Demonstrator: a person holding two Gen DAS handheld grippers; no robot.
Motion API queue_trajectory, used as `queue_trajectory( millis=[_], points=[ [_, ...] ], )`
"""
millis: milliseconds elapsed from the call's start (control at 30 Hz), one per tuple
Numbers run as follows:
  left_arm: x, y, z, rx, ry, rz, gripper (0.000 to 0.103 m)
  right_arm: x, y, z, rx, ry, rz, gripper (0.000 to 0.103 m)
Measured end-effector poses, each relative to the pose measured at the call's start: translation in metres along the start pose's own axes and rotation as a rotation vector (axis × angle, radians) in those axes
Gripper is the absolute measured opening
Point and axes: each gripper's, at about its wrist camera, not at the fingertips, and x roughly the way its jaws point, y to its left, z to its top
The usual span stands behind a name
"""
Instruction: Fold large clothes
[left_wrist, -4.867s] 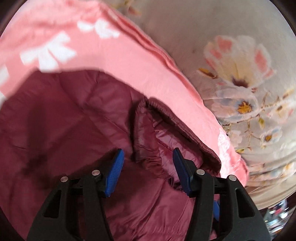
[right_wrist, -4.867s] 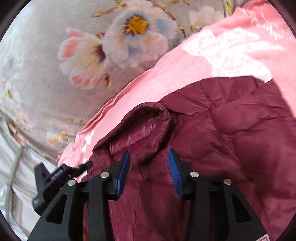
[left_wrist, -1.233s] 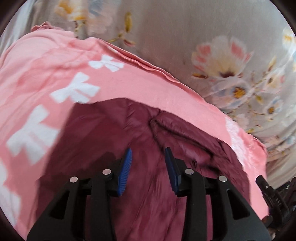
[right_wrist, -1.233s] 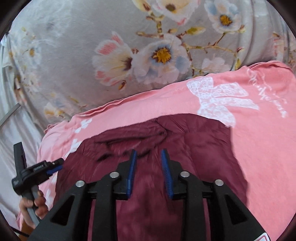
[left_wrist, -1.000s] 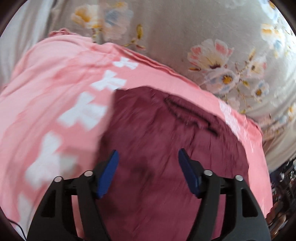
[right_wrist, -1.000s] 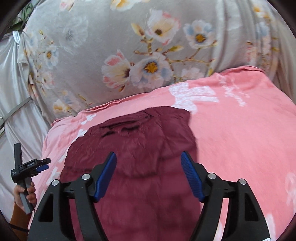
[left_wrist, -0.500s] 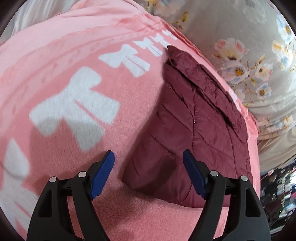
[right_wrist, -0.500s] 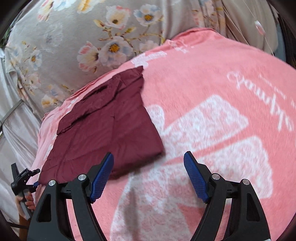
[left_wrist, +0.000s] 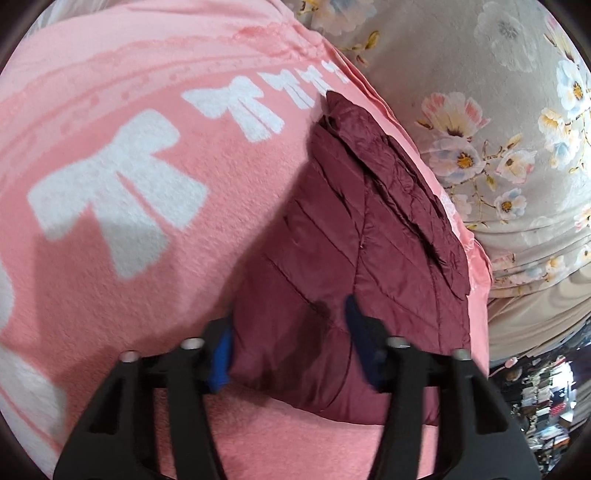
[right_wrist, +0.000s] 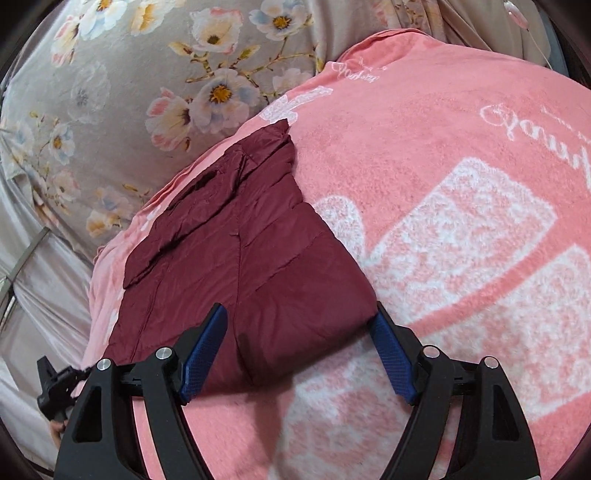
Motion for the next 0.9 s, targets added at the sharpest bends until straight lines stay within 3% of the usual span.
queue_trajectory(
  millis=[33,100,133,233,400,533,733,900],
  points=[
    [0.0,-0.002,0.0,-0.001,0.005,0.006,0.029,0.003,0.001,0.001,0.002,0.003,-0.004,0.06],
    [-0.004,-0.007,-0.001,0.006,-0.007,0.013,0.019,0.008,0.002,0.001,0.007,0.023,0.003,0.026],
    [-0.009,-0.009,-0.001,0.012,-0.019,0.009,0.012,0.009,0.003,0.001,0.009,0.024,0.017,0.021],
    [-0.024,-0.017,0.0,0.031,-0.047,-0.016,0.007,0.0,0.01,-0.001,-0.014,-0.008,0.029,0.008],
    [-0.052,-0.034,-0.002,0.087,-0.083,-0.045,0.004,-0.031,0.021,-0.004,-0.071,-0.066,0.069,0.004],
    [-0.092,-0.045,-0.014,0.137,-0.118,-0.081,0.004,-0.08,0.027,-0.014,-0.152,-0.121,0.105,0.004],
    [-0.169,-0.049,-0.045,0.199,-0.181,-0.124,0.004,-0.185,0.026,-0.048,-0.269,-0.23,0.177,0.004],
    [-0.251,-0.063,-0.076,0.254,-0.276,-0.161,0.004,-0.27,0.037,-0.066,-0.357,-0.347,0.219,0.004]
  ],
)
